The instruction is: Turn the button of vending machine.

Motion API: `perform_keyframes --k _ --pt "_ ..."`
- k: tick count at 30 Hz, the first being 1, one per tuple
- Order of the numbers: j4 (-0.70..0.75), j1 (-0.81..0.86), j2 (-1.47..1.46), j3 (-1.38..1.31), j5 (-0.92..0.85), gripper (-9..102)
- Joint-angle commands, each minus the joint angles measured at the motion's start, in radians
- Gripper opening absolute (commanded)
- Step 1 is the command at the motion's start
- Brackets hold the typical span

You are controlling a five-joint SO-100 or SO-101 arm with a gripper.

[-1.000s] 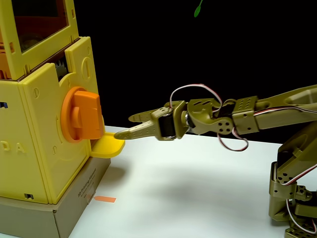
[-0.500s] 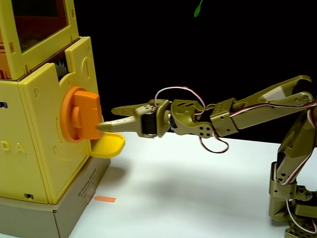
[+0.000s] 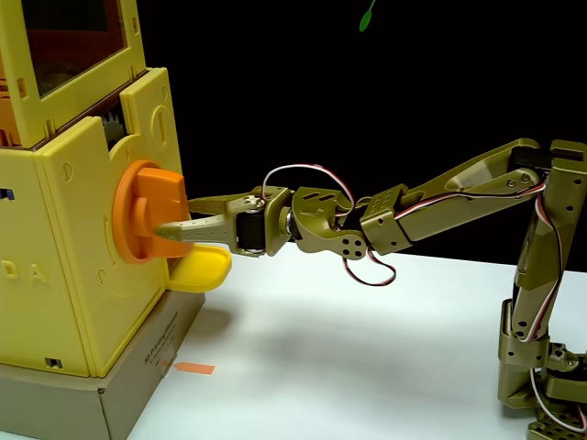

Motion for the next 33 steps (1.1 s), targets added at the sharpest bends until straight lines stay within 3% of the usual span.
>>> perform_keyframes --k 1,25,33 --pt "-0.029 -0.009 -0.002 -0.057 0.009 35" --pt "-0.133 -0.049 -0.018 -0.003 -0.034 6" --pt "-0.135 -0.051 -0.025 0.025 -0.040 10"
